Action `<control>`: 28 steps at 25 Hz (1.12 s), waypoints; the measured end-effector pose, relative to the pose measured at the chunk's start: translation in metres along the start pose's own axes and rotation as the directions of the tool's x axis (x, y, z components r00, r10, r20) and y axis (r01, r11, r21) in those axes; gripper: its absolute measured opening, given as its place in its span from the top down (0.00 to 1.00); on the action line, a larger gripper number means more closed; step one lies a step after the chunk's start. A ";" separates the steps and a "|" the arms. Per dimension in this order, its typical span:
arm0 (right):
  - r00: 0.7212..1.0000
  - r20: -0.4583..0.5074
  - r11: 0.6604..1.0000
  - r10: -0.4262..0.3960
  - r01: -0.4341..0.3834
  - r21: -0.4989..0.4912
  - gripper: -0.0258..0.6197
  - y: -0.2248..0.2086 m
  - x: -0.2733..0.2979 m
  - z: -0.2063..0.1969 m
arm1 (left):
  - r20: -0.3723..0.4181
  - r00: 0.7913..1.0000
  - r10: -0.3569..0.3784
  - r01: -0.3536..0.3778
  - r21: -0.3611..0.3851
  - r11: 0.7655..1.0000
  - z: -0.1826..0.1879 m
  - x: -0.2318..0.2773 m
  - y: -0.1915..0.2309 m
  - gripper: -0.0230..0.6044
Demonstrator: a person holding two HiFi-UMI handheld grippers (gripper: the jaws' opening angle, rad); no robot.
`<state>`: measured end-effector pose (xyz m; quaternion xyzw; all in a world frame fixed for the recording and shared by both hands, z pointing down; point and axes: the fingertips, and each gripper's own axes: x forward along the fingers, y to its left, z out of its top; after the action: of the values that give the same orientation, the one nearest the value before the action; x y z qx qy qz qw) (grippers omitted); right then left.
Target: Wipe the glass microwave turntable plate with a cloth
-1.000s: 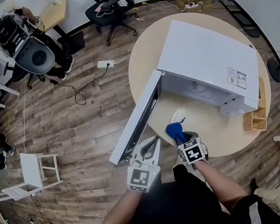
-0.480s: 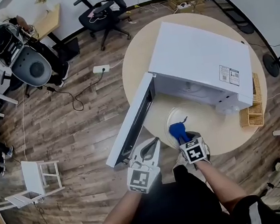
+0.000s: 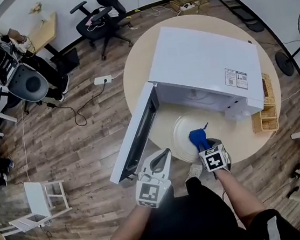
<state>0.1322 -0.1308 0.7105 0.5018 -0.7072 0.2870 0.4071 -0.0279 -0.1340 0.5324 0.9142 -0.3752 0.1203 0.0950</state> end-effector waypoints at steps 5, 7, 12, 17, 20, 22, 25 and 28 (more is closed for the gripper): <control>0.998 -0.007 0.998 -0.057 0.057 0.011 0.82 -0.027 -0.006 -0.007 | 0.000 1.000 -0.014 0.014 0.009 1.000 0.002 0.004 -0.004 0.95; 0.997 -0.013 0.997 -0.080 0.080 0.020 0.82 -0.038 -0.008 -0.011 | 0.002 1.000 -0.022 0.022 0.011 1.000 0.004 0.007 -0.007 0.95; 0.988 -0.024 0.988 -0.156 0.156 0.019 0.82 -0.066 -0.013 -0.019 | 0.019 0.999 -0.038 0.038 0.009 0.999 0.012 0.012 -0.013 0.95; 0.977 -0.023 0.977 -0.213 0.213 -0.001 0.82 -0.088 -0.017 -0.026 | 0.022 0.999 -0.043 0.043 0.012 0.999 0.013 0.015 -0.016 0.95; 0.975 -0.018 0.975 -0.221 0.221 0.021 0.82 -0.094 -0.019 -0.028 | 0.020 0.999 -0.041 0.040 0.009 0.999 0.013 0.014 -0.017 0.95; 0.975 -0.014 0.975 -0.220 0.220 0.023 0.82 -0.094 -0.019 -0.028 | 0.019 0.999 -0.039 0.038 0.010 0.999 0.013 0.014 -0.018 0.95; 0.980 0.004 0.980 -0.197 0.197 0.020 0.83 -0.088 -0.021 -0.025 | 0.022 0.999 -0.034 0.034 0.006 0.999 0.014 0.014 -0.018 0.95; 0.984 0.090 0.988 -0.152 0.151 0.016 0.84 -0.076 -0.034 -0.007 | 0.025 0.999 -0.028 0.027 0.009 1.000 0.016 0.015 -0.017 0.95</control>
<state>0.2113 -0.1344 0.6846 0.5685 -0.6834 0.2351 0.3930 -0.0036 -0.1362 0.5204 0.9211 -0.3632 0.1092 0.0878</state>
